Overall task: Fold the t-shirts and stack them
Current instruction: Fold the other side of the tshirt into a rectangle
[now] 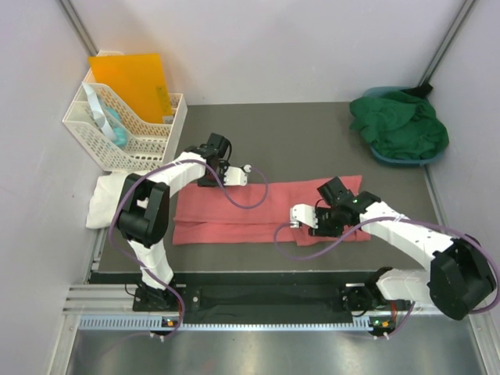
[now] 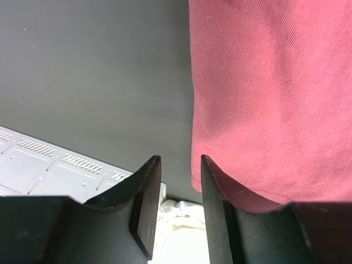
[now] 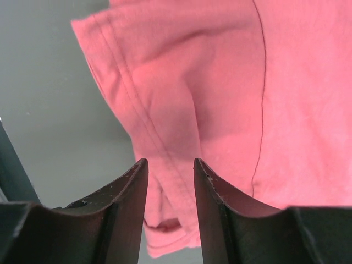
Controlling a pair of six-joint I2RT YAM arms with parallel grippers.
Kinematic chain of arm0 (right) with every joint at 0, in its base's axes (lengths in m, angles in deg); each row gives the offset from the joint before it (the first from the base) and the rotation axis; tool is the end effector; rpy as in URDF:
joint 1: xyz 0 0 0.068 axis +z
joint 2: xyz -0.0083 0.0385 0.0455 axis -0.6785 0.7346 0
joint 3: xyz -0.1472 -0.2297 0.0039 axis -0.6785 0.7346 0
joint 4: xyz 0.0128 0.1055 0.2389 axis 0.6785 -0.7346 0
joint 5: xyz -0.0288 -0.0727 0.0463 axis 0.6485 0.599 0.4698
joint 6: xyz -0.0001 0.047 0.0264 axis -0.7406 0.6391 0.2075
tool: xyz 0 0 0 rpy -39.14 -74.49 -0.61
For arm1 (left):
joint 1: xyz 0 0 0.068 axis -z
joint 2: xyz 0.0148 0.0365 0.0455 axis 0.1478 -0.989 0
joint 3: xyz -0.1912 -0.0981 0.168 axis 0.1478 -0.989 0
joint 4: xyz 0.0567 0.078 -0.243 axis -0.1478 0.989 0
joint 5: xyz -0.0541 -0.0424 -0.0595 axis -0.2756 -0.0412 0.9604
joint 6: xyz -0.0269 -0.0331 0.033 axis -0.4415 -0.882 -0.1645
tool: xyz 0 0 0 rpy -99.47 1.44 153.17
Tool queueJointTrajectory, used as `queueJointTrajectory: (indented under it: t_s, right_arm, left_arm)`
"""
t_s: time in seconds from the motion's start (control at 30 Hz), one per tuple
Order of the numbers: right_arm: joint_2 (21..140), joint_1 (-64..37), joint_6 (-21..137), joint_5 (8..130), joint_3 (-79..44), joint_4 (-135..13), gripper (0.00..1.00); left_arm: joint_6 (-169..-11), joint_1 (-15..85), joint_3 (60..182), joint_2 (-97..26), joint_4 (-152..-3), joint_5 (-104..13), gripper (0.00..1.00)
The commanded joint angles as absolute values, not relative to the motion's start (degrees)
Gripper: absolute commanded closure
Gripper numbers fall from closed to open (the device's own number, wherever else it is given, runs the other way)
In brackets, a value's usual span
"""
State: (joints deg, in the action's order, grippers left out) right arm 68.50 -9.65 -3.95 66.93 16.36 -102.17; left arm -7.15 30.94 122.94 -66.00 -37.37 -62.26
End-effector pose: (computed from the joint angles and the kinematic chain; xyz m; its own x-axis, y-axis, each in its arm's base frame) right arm 0.1737 0.1202 0.1994 0.0381 -0.9431 -0.3303 -0.9778 0.0330 -0.2070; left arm 0.3435 -0.1362 0.1896 0.0323 0.9993 0.0170 0.9260 -0.0363 0.3757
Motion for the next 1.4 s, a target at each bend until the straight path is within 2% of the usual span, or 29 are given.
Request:
queueJointTrajectory:
  t_s: [0.0,0.33,0.77,1.03,1.13,1.23,1.33,1.37]
  right_arm:
    - [69.7,-7.0,-3.3,66.3,16.4,-99.5,0.61]
    - [70.9,-2.0,-2.7,64.2,16.7,-101.9,0.61]
    - [73.3,1.3,-1.6,64.2,19.4,-97.6,0.61]
    - [74.7,1.7,-1.8,66.0,20.3,-94.5,0.66]
    - [74.8,1.7,-1.6,66.5,20.4,-93.9,0.71]
    - [75.1,1.9,-1.5,66.6,20.1,-93.6,0.81]
    - [75.3,2.0,-1.5,66.7,19.6,-93.9,1.0]
    - [75.3,2.1,-1.6,66.6,19.3,-94.3,1.0]
  left_arm:
    - [-6.6,31.1,123.7,-65.8,-36.7,-62.6,0.6]
    - [-5.3,30.6,123.0,-64.9,-36.9,-63.0,0.6]
    - [-4.6,30.2,124.3,-65.0,-35.5,-63.4,0.6]
    - [-4.6,30.2,124.5,-65.3,-35.4,-63.5,0.6]
    - [-4.8,30.1,125.1,-65.6,-35.4,-63.3,0.6]
    - [-5.0,30.2,125.3,-65.8,-35.3,-63.1,0.6]
    - [-4.8,30.2,125.3,-66.0,-35.4,-63.1,0.6]
    - [-4.7,30.1,125.3,-66.0,-35.4,-63.2,0.6]
